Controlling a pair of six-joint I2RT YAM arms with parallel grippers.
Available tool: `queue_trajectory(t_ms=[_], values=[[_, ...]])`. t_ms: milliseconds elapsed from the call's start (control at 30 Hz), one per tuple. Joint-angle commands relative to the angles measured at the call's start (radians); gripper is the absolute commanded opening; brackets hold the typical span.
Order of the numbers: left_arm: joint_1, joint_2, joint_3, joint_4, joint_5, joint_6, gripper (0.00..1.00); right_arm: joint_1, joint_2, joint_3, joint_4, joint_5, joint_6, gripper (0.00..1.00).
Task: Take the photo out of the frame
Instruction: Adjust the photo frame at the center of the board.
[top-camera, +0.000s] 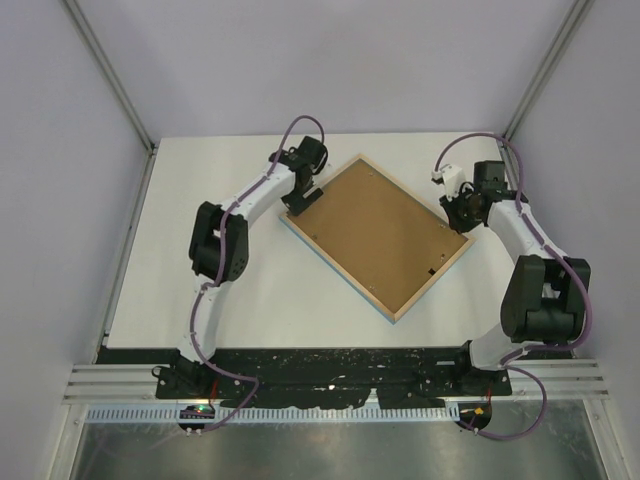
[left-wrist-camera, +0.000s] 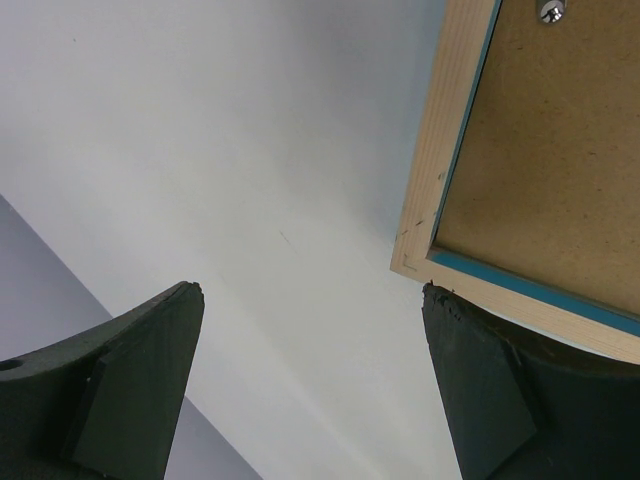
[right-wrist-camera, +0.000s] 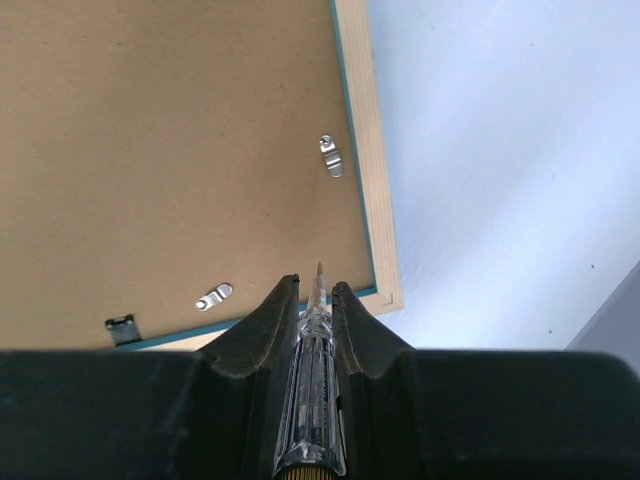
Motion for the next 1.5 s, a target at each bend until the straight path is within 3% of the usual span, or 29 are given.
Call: queue_trajectory(t_ms=[0,267,1000,1467], values=[[-0.002,-0.005,0.016,0.047,-0.058,0.043,0.95,-0.003,0.023,0.011,0.086,0.051,0.008,0.08],[-0.003,0.009,0.026,0.03,0.012,0.025,0.95,-0.006,0.078,0.03,0.112,0.068,0.016,0.08],[-0.046,0.112,0.102,-0.048,-0.034,0.04,0.95,-0.006,0.113,0.039,0.13,0.061,0.02,0.08],[-0.048,0.032,-0.05,-0.045,-0.032,0.039,0.94,-0.008,0.175,0.06,0.152,0.135,-0.001,0.08]])
